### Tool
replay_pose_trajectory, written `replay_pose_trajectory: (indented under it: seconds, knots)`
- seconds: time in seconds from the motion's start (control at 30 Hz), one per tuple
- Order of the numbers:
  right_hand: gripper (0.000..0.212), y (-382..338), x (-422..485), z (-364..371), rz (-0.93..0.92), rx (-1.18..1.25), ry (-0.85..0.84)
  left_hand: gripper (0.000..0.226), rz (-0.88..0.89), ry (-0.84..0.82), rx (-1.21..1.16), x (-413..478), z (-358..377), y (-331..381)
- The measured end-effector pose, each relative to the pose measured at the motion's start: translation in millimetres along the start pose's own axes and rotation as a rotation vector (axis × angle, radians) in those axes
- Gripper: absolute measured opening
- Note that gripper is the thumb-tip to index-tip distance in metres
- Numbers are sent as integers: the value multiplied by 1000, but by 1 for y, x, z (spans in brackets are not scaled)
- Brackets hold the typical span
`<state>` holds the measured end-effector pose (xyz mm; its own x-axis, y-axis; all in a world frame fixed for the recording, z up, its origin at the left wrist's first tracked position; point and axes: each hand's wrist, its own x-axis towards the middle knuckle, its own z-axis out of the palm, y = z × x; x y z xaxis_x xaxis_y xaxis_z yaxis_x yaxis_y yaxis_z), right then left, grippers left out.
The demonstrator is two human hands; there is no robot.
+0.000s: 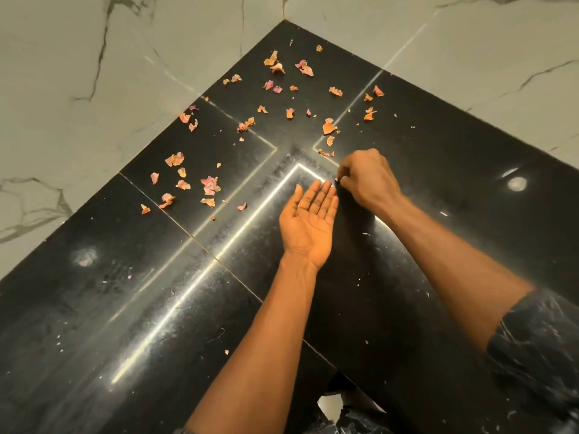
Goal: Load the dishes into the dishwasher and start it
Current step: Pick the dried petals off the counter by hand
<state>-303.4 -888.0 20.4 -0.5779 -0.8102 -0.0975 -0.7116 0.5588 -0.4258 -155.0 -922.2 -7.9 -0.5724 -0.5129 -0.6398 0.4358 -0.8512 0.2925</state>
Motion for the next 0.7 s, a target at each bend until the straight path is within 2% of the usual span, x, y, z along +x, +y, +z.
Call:
replay_pose_trajectory:
  seconds: [0.07,0.13,0.3,0.37,0.43,0.5,0.57,0.63,0.7]
  knots:
    - [13,1,-7,-4,126,210,39,57,-14,-30,-25,3,-1,1]
    - [15,-10,-23,-6,163,344,68,57,-31,-59,-44,6,-3,0]
    - [28,-45,-65,3,-122,310,-7,42,-99,-114,-129,9,-9,0]
    - [28,-43,-60,-3,-100,378,52,37,-98,-92,-162,8,-8,2]
    - [24,-29,-40,-11,29,432,163,34,-88,-77,-192,8,-9,4]
    - [23,-8,-17,-12,180,389,179,34,-82,-60,-213,4,-11,5]
    - [29,6,-1,-1,244,246,62,34,-73,-50,-220,1,-14,4]
    - [26,0,3,13,156,65,4,33,-76,-55,-223,-2,-17,3]
    - [17,-11,8,22,53,9,63,32,-82,-54,-217,-4,-17,2]
